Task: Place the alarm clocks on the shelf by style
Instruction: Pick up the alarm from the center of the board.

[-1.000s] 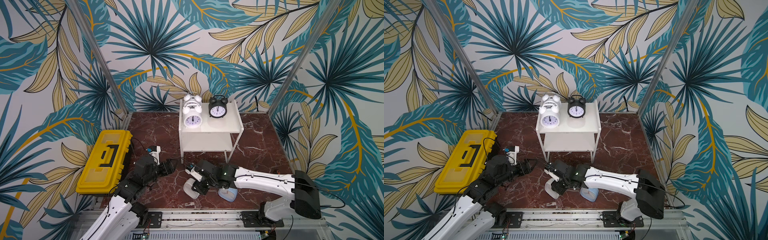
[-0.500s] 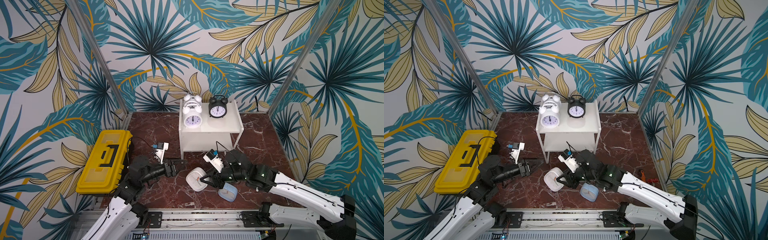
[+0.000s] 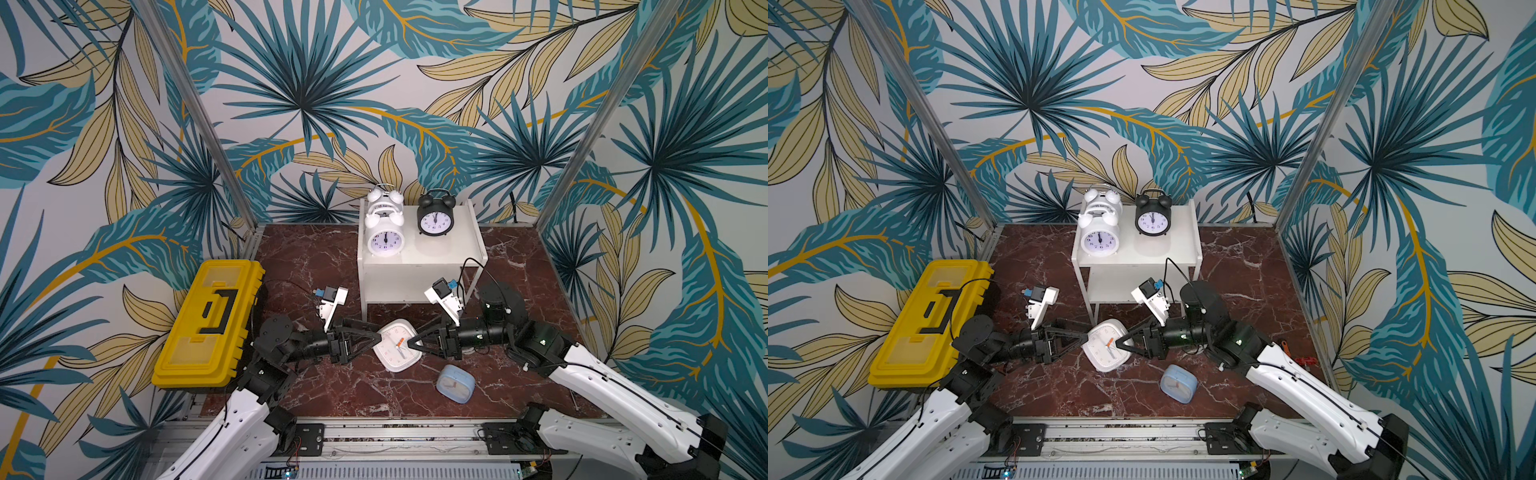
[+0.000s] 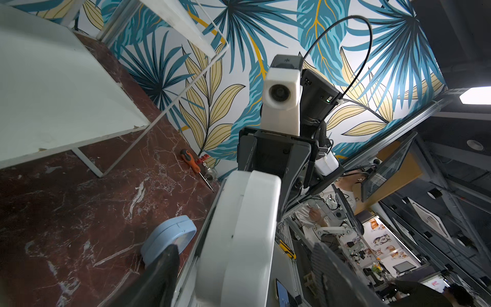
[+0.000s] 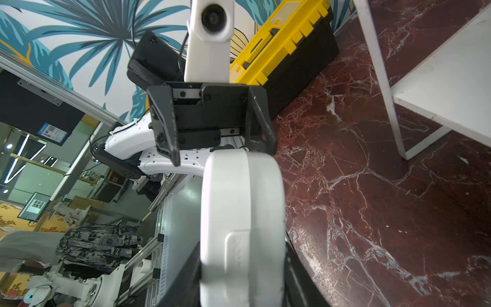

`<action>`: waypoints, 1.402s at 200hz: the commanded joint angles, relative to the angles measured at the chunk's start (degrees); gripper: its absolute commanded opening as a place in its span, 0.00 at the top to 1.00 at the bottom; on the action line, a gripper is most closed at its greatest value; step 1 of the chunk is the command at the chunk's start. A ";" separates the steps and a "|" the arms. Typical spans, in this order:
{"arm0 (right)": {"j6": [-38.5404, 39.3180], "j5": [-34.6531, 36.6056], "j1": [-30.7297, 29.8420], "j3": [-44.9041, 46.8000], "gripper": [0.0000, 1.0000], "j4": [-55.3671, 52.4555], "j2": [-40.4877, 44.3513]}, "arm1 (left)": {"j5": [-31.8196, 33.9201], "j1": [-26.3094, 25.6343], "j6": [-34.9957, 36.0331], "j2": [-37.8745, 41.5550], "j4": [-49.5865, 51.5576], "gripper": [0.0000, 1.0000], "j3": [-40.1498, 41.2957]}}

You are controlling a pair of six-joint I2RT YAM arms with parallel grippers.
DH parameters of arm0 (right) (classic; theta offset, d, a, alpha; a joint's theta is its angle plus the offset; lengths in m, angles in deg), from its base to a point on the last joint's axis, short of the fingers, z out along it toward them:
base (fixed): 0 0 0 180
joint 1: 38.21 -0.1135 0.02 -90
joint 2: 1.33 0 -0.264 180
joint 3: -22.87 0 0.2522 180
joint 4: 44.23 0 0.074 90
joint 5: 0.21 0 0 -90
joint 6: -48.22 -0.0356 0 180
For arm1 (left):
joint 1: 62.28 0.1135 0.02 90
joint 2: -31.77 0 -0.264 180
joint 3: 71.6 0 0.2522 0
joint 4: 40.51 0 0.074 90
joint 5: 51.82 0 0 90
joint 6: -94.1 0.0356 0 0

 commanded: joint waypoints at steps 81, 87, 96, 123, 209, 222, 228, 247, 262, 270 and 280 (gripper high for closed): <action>-2.70 -3.77 1.18 0.56 0.93 6.50 -0.82 | 0.94 -2.43 0.40 0.84 -3.91 0.52 0.55; -2.82 -3.59 1.22 0.50 0.92 6.65 -0.88 | 1.21 -2.47 0.02 0.78 -4.80 0.54 0.70; -3.15 -3.18 1.21 0.49 0.91 7.18 -0.90 | 1.99 -2.42 -0.66 0.67 -6.33 0.58 1.10; -4.42 -1.45 1.19 0.49 0.80 8.54 -1.16 | 4.71 -2.45 -2.47 0.37 -10.73 0.64 2.61; -19.50 24.34 -1.58 13.81 0.17 27.33 9.17 | 18.40 -3.24 -12.74 -3.64 -31.29 0.68 9.65; -22.34 28.04 -2.28 16.79 0.16 31.08 9.75 | 18.43 -3.33 -13.52 -4.31 -33.07 0.68 9.96; -23.64 29.16 -3.12 18.06 0.16 33.41 9.62 | 18.37 -3.42 -13.71 -4.42 -33.40 0.69 9.96; -24.79 31.59 -6.49 19.80 0.16 37.88 8.73 | 18.49 -3.74 -13.82 -4.30 -33.55 0.69 10.03; -23.43 33.40 -9.09 19.52 0.17 39.03 7.68 | 18.98 -4.03 -13.65 -4.08 -33.29 0.69 10.21; -23.36 33.52 -9.77 19.61 0.17 40.25 7.01 | 18.98 -4.11 -13.55 -4.08 -33.08 0.69 10.22; -23.55 33.57 -10.29 19.76 0.19 41.93 6.20 | 18.95 -4.17 -13.52 -4.13 -32.93 0.69 10.22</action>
